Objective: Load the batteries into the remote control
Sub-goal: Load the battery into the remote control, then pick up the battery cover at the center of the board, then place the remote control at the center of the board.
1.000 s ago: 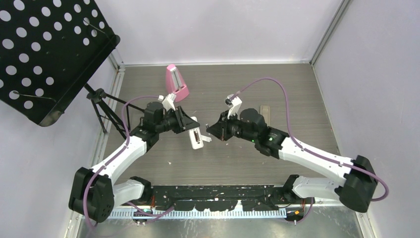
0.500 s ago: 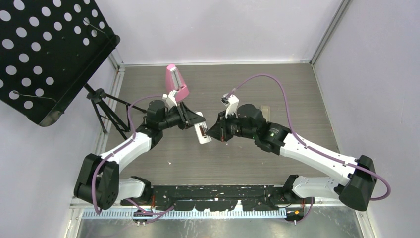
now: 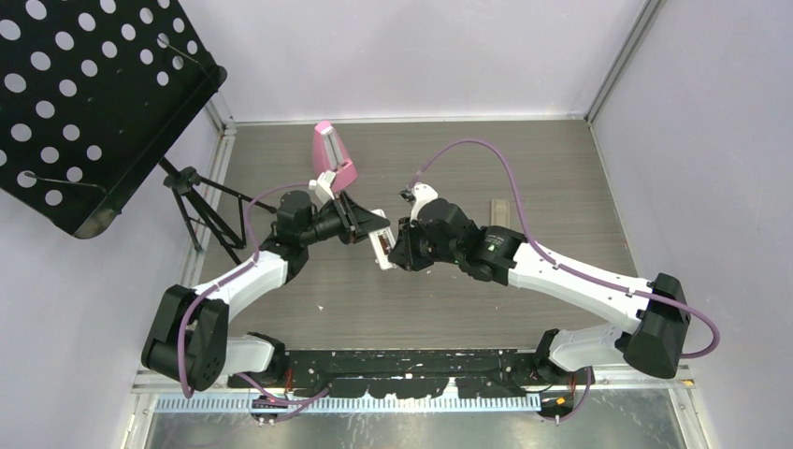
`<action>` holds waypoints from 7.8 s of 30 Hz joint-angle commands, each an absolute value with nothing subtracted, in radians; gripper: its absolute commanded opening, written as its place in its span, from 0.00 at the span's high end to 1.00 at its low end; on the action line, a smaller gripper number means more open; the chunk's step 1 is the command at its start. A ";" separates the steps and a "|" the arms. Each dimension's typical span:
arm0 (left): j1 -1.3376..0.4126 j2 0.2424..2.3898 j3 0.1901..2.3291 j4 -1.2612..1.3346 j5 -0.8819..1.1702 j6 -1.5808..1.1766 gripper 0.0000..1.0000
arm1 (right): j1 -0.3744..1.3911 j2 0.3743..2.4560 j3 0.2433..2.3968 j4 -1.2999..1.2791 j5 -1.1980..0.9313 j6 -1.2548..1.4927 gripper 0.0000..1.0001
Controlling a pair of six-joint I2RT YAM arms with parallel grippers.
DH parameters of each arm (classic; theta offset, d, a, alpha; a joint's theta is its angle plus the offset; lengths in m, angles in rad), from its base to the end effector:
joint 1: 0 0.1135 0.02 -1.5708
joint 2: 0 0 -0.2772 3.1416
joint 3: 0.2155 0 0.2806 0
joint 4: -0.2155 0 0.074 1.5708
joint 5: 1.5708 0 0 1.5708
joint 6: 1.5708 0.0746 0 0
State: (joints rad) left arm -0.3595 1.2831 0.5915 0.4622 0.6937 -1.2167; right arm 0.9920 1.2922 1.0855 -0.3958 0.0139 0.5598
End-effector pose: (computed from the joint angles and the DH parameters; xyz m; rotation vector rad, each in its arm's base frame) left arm 0.2815 -0.1568 0.2208 -0.3148 2.0924 -1.6626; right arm 0.1906 0.2897 0.2983 -0.4865 2.2556 0.8384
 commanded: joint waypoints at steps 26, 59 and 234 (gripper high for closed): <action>-0.356 1.260 0.574 0.577 0.749 -1.290 1.00 | 1.000 1.365 1.184 -0.375 0.080 0.587 0.66; -0.368 1.055 0.498 0.867 0.415 -1.849 1.00 | 0.999 0.984 0.853 0.184 0.247 1.092 0.22; -0.322 0.603 0.479 -0.279 0.093 -0.787 1.00 | 0.920 1.967 1.347 -0.481 0.272 0.530 0.67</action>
State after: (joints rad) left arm -0.3267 0.6128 0.4808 -0.3130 0.0799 -0.7815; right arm 0.9192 1.9572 1.3426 -0.5163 0.2104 0.4385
